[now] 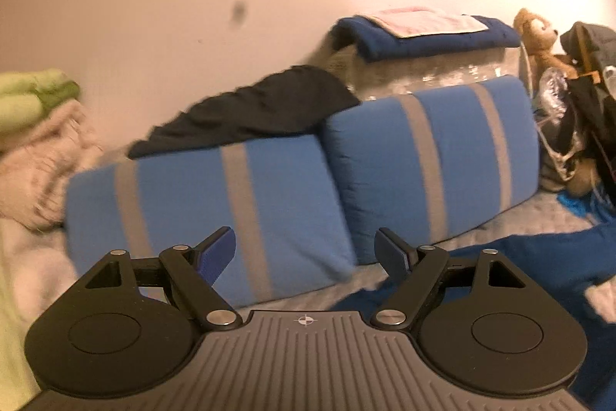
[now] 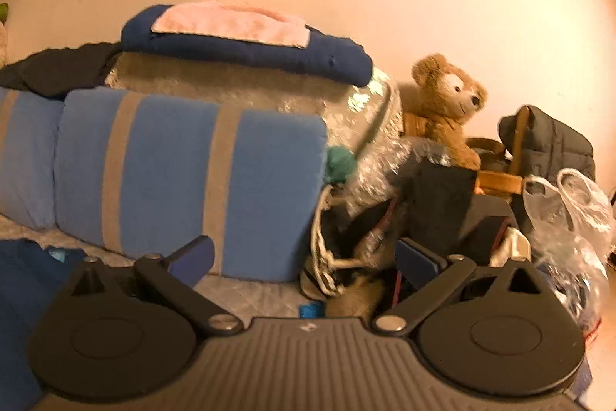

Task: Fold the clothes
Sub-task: 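Move the right gripper toward the sleeve lying by the cable pile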

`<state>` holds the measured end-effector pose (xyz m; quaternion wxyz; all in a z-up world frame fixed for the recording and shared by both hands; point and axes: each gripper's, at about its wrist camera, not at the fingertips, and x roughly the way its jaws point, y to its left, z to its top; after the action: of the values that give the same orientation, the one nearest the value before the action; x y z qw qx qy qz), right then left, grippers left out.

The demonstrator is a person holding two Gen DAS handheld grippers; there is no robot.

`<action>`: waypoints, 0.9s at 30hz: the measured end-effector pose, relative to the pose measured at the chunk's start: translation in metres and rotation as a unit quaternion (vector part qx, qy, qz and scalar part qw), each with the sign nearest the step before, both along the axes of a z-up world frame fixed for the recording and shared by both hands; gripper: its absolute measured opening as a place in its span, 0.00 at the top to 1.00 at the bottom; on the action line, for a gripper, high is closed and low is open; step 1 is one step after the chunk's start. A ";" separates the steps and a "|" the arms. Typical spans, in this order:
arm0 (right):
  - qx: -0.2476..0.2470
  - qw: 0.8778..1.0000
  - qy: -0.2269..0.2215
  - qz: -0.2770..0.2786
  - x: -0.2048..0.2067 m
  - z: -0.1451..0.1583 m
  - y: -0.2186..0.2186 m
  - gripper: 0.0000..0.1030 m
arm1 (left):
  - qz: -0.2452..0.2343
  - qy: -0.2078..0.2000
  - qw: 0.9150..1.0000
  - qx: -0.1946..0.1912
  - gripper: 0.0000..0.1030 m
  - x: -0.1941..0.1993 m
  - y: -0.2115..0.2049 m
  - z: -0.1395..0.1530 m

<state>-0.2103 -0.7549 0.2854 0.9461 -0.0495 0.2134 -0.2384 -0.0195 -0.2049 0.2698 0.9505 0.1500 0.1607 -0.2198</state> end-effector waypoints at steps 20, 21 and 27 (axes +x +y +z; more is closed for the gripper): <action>0.074 0.993 0.082 -0.040 -0.084 -0.123 -0.012 0.00 | -0.055 -0.012 0.998 0.000 0.23 -0.044 -0.074 -0.168; 0.076 0.993 0.083 -0.043 -0.086 -0.127 -0.014 0.00 | -0.049 -0.015 0.999 -0.007 0.23 -0.045 -0.069 -0.166; 0.113 0.989 0.064 -0.077 -0.097 -0.160 -0.039 0.00 | -0.007 0.021 1.000 0.002 0.23 -0.034 -0.068 -0.171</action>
<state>-0.3076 -0.7935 0.1257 0.9088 0.0591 0.3023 -0.2813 -0.0531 -0.2725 0.0984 0.9450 0.1483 0.1798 -0.2296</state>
